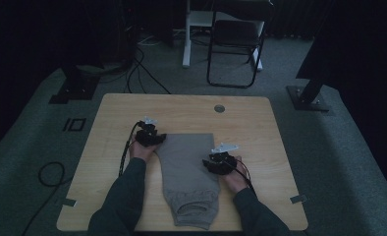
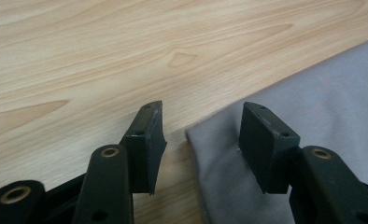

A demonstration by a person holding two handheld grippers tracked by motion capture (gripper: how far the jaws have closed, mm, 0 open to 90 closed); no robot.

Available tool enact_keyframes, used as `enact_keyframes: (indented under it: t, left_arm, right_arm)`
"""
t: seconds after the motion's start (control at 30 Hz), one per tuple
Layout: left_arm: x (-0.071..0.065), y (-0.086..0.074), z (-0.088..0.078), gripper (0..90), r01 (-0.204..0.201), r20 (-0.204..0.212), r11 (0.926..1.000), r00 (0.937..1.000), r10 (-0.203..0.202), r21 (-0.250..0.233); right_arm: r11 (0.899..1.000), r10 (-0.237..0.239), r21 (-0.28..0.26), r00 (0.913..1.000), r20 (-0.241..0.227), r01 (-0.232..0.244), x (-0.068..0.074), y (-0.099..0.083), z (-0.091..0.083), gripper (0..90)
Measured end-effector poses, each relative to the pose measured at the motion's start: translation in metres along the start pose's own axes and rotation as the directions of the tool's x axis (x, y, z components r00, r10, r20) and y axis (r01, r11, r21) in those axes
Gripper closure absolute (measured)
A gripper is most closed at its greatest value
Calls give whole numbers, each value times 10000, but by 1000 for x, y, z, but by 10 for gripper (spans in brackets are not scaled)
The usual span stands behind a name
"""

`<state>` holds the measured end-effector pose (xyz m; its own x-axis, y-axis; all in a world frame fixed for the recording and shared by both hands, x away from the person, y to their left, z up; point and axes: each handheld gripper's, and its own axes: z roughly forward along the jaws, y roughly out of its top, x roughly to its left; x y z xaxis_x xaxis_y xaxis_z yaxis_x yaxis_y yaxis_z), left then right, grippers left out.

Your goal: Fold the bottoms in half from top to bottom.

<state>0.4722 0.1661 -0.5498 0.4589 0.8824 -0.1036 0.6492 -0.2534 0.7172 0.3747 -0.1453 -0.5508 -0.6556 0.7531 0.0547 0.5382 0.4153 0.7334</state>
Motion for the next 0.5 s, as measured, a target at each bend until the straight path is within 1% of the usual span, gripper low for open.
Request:
enact_keyframes:
  t: [0.07,0.13,0.17,0.2,0.27,0.3,0.37,0.47,0.5]
  left_arm:
    - [0,0,0,517,35,244,10000,9997,-36,17]
    - [0,0,-2,574,-21,240,9999,9997,19,103]
    - [0,0,-2,627,41,301,9999,9995,-46,154]
    - [0,0,-3,676,13,243,9998,9997,-18,213]
    - [1,0,-3,741,73,400,9996,9992,-84,260]
    - [1,0,-3,766,30,388,9997,9992,-40,239]
    - [-2,1,-3,808,-135,225,9996,9997,130,230]
    - [-5,2,-2,827,-218,-13,9995,9998,218,234]
    - [-6,2,-2,829,-197,-47,9996,9998,198,222]
  right_arm:
    - [10000,-3,-6,10000,8,3,0,0,0,593]
    - [10000,-10,-14,10000,21,10,0,0,0,593]
    - [10000,-12,-10,10000,26,12,0,0,0,593]
    - [10000,-12,-7,10000,35,12,0,0,0,593]
    - [10000,-8,-5,10000,40,8,1,0,0,593]
    - [10000,-9,-2,10000,39,9,1,0,0,593]
    - [10000,-9,1,10000,24,9,0,0,0,593]
    - [9999,-70,92,10000,-17,70,-1,2,1,605]
    - [9999,12,132,10000,-72,-11,-2,4,1,606]
